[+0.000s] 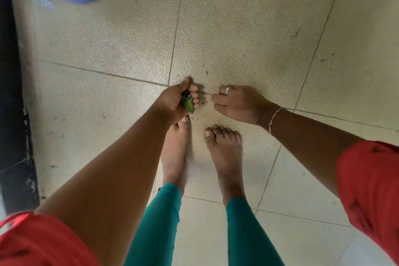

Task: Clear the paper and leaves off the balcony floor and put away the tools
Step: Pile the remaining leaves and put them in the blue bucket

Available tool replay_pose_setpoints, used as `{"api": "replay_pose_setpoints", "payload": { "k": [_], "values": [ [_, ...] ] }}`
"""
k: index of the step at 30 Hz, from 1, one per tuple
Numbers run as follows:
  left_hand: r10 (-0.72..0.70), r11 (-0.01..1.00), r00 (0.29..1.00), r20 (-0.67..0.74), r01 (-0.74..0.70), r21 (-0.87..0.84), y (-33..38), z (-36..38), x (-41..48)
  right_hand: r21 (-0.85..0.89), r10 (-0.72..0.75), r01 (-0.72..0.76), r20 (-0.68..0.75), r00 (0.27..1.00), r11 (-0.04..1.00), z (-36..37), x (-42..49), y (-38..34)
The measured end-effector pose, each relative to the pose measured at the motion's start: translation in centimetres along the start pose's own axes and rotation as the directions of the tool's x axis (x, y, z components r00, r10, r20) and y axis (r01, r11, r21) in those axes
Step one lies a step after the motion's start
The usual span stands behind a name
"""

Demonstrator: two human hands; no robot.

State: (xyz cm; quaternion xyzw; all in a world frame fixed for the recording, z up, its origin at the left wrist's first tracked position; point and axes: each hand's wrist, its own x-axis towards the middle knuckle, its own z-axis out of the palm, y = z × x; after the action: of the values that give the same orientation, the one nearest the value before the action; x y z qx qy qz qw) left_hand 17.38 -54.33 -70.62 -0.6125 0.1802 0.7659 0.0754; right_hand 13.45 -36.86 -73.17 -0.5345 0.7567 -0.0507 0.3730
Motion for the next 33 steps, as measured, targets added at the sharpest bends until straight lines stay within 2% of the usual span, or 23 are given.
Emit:
{"api": "replay_pose_setpoints", "payload": {
  "k": [1, 2, 3, 4, 6, 7, 8, 9, 11, 13, 15, 18, 20, 23, 27, 28, 30, 33],
  "values": [
    [-0.001, 1.000, 1.000, 0.001, 0.001, -0.002, 0.0, 0.1, 0.1, -0.213, -0.261, 0.229, -0.138, 0.955, 0.950, -2.9, 2.8, 2.9],
    [-0.004, 1.000, 1.000, 0.005, 0.004, -0.002, 0.0, 0.2, 0.1, -0.333, -0.521, 0.447, -0.183, 0.834, 0.831, -5.4, 4.7, 4.6],
    [-0.009, 1.000, 1.000, 0.013, 0.009, -0.005, 0.0, 0.2, 0.3, -0.359, -0.617, 0.531, -0.186, 0.765, 0.767, -7.0, 6.1, 5.6],
    [-0.014, 1.000, 1.000, 0.024, 0.015, -0.010, 0.1, 0.1, 0.3, -0.382, -0.625, 0.530, -0.185, 0.758, 0.757, -7.7, 6.4, 5.3],
    [-0.034, 0.999, 0.998, 0.049, 0.035, -0.025, 0.3, 0.1, 0.2, -0.381, -0.533, 0.447, -0.156, 0.832, 0.809, -7.1, 5.3, 3.9],
    [-0.043, 0.998, 0.997, 0.065, 0.046, -0.043, 0.4, 0.2, 0.0, -0.269, -0.484, 0.432, -0.171, 0.858, 0.861, -7.2, 5.2, 4.1],
    [-0.050, 0.996, 0.996, 0.078, 0.055, -0.064, 0.5, 0.4, -0.3, -0.116, -0.385, 0.367, -0.257, 0.887, 0.923, -7.3, 5.3, 3.8],
    [-0.057, 0.994, 0.995, 0.086, 0.064, -0.092, 0.6, 0.5, -0.7, 0.082, -0.224, 0.261, -0.313, 0.923, 0.962, -7.9, 5.4, 3.8],
    [-0.073, 0.987, 0.991, 0.113, 0.087, -0.132, 0.7, 0.8, -1.6, 0.428, 0.102, 0.073, -0.370, 0.923, 0.901, -9.5, 5.2, 3.7],
    [-0.081, 0.990, 0.988, 0.128, 0.095, -0.100, 0.9, 1.3, -2.7, 0.589, 0.249, 0.009, -0.355, 0.901, 0.808, -11.2, 4.0, 2.0],
    [-0.086, 0.995, 0.989, 0.122, 0.091, -0.032, 1.6, 1.9, -4.0, 0.649, 0.274, 0.012, -0.338, 0.900, 0.760, -13.6, 3.0, -0.5],
    [-0.080, 0.997, 0.987, 0.137, 0.082, -0.011, 3.1, 3.1, -6.6, 0.577, 0.222, 0.046, -0.384, 0.896, 0.815, -16.3, 1.6, -3.5],
    [-0.073, 0.997, 0.984, 0.160, 0.078, -0.025, 4.5, 3.9, -8.7, 0.592, 0.268, 0.014, -0.385, 0.883, 0.806, -18.4, 1.1, -4.7],
    [-0.056, 0.994, 0.985, 0.161, 0.070, -0.078, 6.8, 4.9, -12.1, 0.752, 0.383, -0.036, -0.294, 0.876, 0.658, -22.2, 0.4, -6.0],
    [0.024, 0.972, 0.988, 0.153, 0.012, -0.234, 10.8, 5.2, -16.5, 0.955, 0.550, 0.017, -0.185, 0.814, 0.296, -27.2, -0.6, -8.3],
    [0.069, 0.957, 0.988, 0.141, -0.025, -0.288, 12.1, 5.1, -17.8, 0.971, 0.573, 0.035, -0.167, 0.802, 0.235, -28.2, -0.8, -8.9],
    [0.172, 0.903, 0.979, 0.112, -0.111, -0.416, 15.1, 4.4, -20.4, 0.979, 0.574, 0.038, -0.150, 0.805, 0.202, -29.5, -1.3, -10.1],
    [0.357, 0.787, 0.933, 0.041, -0.277, -0.551, 20.1, 2.5, -23.9, 0.971, 0.523, -0.014, -0.117, 0.844, 0.239, -30.9, -1.6, -12.0]
  ]
}}
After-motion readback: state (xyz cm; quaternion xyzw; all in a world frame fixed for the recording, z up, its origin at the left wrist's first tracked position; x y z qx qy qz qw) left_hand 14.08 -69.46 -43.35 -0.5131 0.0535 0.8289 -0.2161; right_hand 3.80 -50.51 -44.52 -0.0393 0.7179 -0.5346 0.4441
